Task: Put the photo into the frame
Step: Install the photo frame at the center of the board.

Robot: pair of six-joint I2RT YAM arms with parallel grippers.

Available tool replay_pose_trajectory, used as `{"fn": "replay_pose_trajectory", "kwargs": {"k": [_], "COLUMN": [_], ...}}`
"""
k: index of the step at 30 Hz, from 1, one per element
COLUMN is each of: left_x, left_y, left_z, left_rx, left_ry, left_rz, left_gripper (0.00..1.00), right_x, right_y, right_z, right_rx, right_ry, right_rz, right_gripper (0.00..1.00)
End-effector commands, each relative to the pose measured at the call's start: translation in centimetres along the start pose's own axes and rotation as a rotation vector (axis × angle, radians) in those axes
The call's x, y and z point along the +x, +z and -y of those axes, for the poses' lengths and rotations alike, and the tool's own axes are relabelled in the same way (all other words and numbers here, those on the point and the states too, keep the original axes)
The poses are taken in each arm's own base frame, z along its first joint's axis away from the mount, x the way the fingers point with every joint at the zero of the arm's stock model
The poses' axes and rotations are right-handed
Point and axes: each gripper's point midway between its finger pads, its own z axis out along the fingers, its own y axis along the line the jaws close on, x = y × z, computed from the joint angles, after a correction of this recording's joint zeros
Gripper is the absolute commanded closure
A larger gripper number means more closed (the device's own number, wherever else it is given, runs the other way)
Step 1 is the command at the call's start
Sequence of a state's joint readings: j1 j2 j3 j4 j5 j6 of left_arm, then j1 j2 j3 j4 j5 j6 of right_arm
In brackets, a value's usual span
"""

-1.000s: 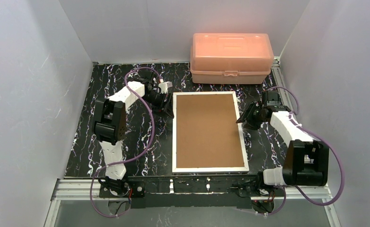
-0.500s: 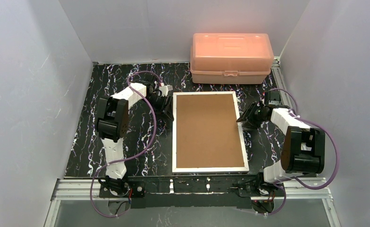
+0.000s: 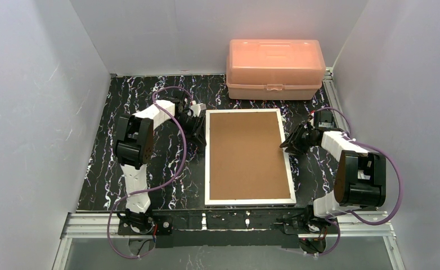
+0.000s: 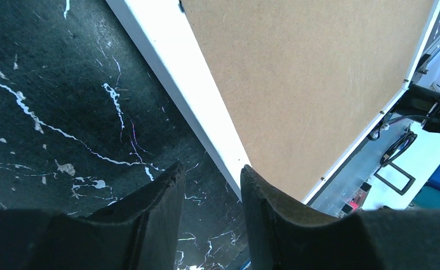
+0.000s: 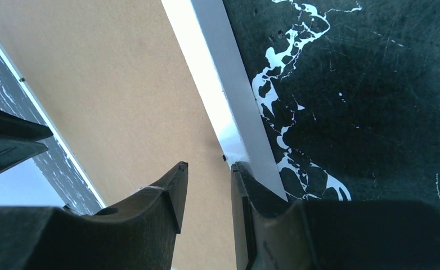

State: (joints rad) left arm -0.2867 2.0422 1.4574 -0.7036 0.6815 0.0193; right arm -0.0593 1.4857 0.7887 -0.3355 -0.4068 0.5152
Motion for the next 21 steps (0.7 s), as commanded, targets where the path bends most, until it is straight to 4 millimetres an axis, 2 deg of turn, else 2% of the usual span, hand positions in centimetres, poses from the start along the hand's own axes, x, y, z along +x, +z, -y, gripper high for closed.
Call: {"fn": "replay_pose_trajectory", "kwargs": {"k": [1, 9, 21], "left_x": [1.0, 1.0, 0.5], "left_y": [0.5, 1.2, 2.1], "left_z": [0.5, 0.2, -0.2], "left_rx": [0.024, 0.019, -0.003], "left_ry": [-0.001, 0.002, 0.012], "left_rz": [-0.032, -0.044, -0.057], "left_gripper": [0.61, 0.63, 0.73], "right_x": [0.3, 0.3, 0.1], "right_y": [0.1, 0.5, 1.0], "right_z": [-0.2, 0.4, 0.8], "right_rx": [-0.028, -0.006, 0.004], "right_ry": [-0.011, -0.016, -0.024], "right_rz": [-0.004, -0.009, -0.021], "right_gripper": [0.59, 0.60, 0.62]}}
